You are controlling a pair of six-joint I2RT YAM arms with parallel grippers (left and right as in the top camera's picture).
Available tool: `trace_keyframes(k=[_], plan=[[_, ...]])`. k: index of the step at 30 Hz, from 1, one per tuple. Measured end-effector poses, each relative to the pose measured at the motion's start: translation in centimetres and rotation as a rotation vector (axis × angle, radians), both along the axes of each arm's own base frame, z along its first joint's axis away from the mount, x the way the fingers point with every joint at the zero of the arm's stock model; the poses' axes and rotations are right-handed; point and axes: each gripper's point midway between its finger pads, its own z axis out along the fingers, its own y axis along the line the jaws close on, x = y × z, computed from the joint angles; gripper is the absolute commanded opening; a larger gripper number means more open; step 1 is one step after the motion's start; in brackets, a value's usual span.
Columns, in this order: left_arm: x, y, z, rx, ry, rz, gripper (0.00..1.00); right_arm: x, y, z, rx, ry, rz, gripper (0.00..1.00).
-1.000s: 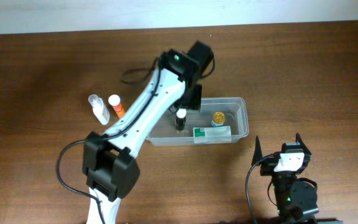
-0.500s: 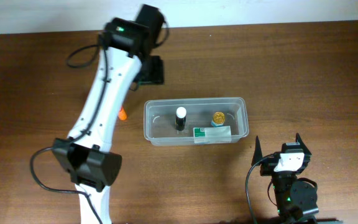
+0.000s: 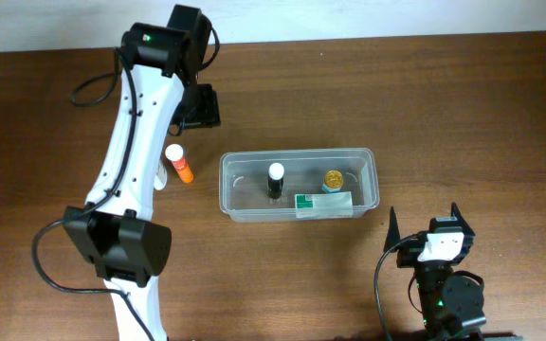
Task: Pack container
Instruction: 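Move the left gripper back left over the orange-red tube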
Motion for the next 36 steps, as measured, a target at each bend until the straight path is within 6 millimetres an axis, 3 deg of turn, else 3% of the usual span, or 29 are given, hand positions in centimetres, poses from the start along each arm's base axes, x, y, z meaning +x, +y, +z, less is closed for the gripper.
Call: trace_keyframes(k=[8,23,31,36], plan=[[-0.4,0.3,-2.4,0.014,0.054,0.005,0.73,0.0,0.0,0.0,0.000,0.000,0.000,0.98],[0.0,1.7,-3.4,0.014,0.060,0.038,0.69,0.0,0.0,0.0,0.000,0.000,0.000,0.98],[-0.5,1.8,-6.1,0.026,0.107,0.038,0.70,0.0,0.0,0.0,0.000,0.000,0.000,0.98],[-0.7,2.7,-6.7,0.034,0.125,0.055,0.69,0.0,0.0,0.0,0.000,0.000,0.000,0.98]])
